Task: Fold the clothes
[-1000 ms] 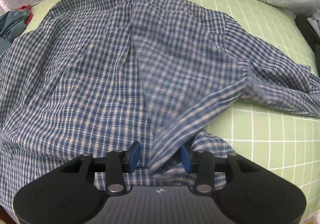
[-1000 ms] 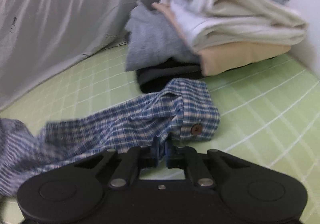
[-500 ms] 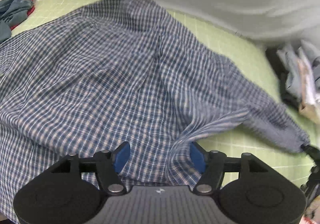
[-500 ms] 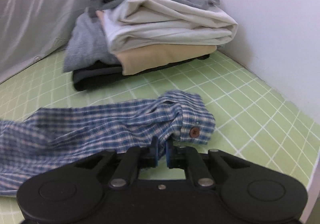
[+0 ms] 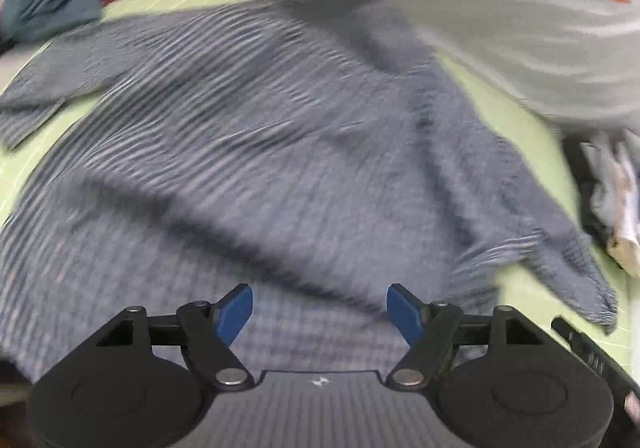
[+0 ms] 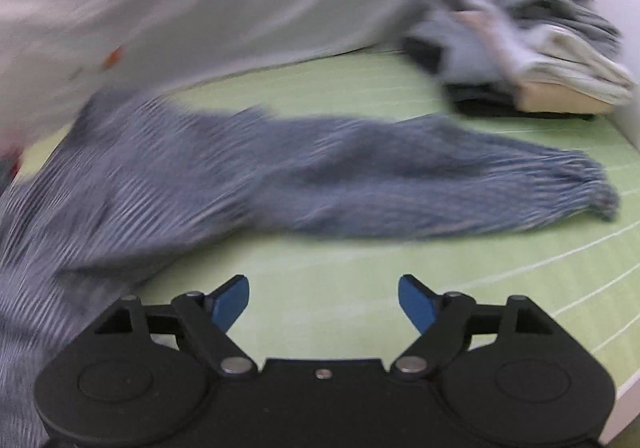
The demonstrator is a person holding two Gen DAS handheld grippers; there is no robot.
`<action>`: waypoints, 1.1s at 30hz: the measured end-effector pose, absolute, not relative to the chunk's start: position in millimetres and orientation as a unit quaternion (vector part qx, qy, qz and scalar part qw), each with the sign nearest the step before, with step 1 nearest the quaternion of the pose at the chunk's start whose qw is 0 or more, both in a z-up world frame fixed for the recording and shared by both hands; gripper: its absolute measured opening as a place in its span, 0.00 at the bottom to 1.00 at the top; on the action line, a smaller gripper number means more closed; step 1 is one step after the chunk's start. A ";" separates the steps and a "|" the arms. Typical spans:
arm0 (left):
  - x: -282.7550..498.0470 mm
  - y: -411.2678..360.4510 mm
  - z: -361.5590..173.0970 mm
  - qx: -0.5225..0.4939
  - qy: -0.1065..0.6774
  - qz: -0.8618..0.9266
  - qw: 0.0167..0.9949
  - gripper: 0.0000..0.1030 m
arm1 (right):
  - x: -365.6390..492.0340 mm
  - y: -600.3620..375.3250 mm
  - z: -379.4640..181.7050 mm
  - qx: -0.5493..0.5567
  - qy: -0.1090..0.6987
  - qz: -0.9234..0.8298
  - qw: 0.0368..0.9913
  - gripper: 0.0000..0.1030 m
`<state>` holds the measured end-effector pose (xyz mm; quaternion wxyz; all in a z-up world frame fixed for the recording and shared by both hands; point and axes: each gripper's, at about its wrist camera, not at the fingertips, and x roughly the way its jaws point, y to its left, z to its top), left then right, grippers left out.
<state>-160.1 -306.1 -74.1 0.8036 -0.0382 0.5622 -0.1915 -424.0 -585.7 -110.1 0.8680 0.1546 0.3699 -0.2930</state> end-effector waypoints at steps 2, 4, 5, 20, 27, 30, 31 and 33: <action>-153.4 -282.3 -82.8 -0.046 0.575 -0.176 0.798 0.73 | -416.1 -546.7 -112.5 0.136 0.382 -0.261 0.876 0.80; -148.3 -260.0 -89.3 -0.052 0.583 -0.163 0.794 0.73 | -416.9 -523.8 -112.3 0.127 0.377 -0.253 0.882 0.80; -145.6 -250.3 -91.6 -0.050 0.585 -0.159 0.794 0.73 | -417.7 -514.1 -111.4 0.128 0.371 -0.250 0.885 0.80; -98.4 -158.3 -87.6 -0.004 0.570 -0.109 0.815 0.73 | -396.3 -471.1 -137.6 0.122 0.415 -0.349 0.832 0.14; -83.0 -163.6 -91.7 -0.014 0.571 -0.121 0.812 0.73 | -418.9 -493.3 -134.6 0.176 0.431 -0.421 0.779 0.18; -76.1 -173.1 -90.6 -0.016 0.570 -0.129 0.811 0.73 | -415.7 -488.6 -118.4 0.171 0.416 -0.404 0.796 0.52; -73.1 -177.7 -90.4 -0.015 0.568 -0.130 0.813 0.73 | -413.7 -486.0 -110.2 0.166 0.405 -0.400 0.805 0.57; -69.2 -187.0 -88.8 -0.012 0.565 -0.133 0.814 0.74 | -405.4 -484.1 -93.8 0.155 0.388 -0.387 0.822 0.67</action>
